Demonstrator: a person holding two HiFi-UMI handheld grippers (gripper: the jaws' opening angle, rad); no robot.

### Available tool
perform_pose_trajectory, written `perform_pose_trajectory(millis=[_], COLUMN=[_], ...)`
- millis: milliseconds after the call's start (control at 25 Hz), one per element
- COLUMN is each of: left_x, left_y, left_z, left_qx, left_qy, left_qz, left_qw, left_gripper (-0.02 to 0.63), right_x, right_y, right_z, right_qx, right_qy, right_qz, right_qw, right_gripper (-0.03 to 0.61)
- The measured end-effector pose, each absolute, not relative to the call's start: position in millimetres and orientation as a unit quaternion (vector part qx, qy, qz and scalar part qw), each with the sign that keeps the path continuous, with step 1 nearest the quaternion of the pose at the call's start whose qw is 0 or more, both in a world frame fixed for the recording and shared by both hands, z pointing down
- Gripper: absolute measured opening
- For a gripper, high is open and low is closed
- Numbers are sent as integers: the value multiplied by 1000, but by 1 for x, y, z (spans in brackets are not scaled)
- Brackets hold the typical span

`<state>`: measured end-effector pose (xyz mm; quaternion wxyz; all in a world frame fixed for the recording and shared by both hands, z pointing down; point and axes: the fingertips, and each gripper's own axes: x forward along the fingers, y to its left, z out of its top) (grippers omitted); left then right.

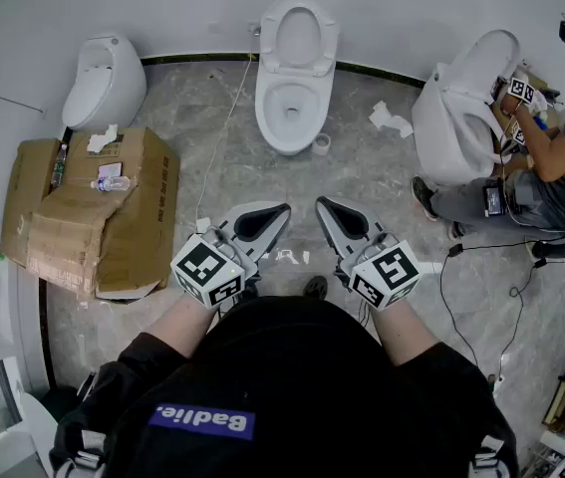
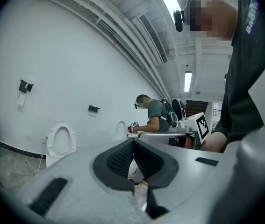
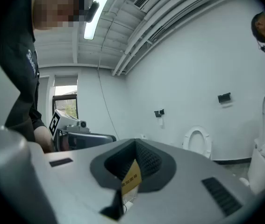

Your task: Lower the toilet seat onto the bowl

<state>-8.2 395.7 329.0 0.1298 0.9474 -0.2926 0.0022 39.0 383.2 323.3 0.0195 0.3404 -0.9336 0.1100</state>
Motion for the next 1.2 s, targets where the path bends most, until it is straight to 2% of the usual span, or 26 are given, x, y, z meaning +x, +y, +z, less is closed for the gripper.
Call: perform_pose_trajectory(millis=[640,1200], left_x=[1,35], left_y=[394,391], left_z=[328,334], left_qx=[947,936], left_qy=[-292,-327], left_qz=[7,7], left_qw=[131,132], left_gripper=[15,15], right_x=[45,84], right_y=[382,376], right_z=[323,334], right_qx=[334,300], right_qy=[-936,-946], right_qz=[114,122], right_qw=[14,18], right_gripper=[26,26])
